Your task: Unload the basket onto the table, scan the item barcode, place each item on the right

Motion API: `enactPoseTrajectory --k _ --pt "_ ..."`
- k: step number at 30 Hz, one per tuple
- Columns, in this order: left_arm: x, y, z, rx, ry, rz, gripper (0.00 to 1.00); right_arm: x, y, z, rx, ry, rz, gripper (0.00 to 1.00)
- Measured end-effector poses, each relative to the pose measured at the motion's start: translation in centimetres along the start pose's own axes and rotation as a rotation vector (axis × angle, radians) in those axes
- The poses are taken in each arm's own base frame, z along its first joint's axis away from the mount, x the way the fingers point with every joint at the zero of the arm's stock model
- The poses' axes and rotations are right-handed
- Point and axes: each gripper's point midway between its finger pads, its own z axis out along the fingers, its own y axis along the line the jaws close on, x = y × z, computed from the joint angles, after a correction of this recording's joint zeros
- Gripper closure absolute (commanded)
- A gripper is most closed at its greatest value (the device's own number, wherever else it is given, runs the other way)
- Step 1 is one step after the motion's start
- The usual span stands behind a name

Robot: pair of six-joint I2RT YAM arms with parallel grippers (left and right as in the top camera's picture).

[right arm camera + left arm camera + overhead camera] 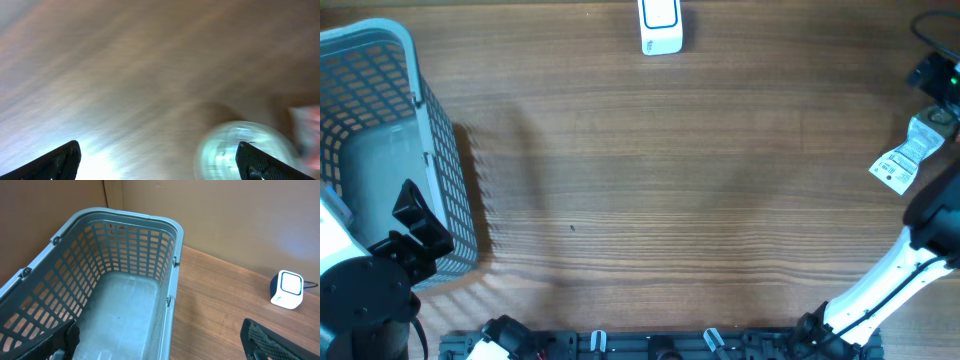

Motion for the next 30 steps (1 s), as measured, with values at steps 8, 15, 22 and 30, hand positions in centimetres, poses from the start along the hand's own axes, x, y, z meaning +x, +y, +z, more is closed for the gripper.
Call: enactPoseTrajectory --k 8,15,22,30 --pt "0.0 0.0 0.0 0.0 0.0 0.0 0.0 0.7 19.2 -5.6 -0.213 -0.078 -0.282 0.0" --pt "0.0 0.0 0.0 0.0 0.0 0.0 0.0 6.9 29.6 -7.5 -0.316 -0.014 -0.46 0.0" --pt "0.0 0.0 0.0 0.0 0.0 0.0 0.0 9.3 31.1 -7.8 -0.285 0.024 -0.513 0.0" --pt "0.0 0.0 0.0 0.0 0.0 0.001 0.0 12.3 30.1 -10.0 -0.238 0.136 -0.551 0.0"
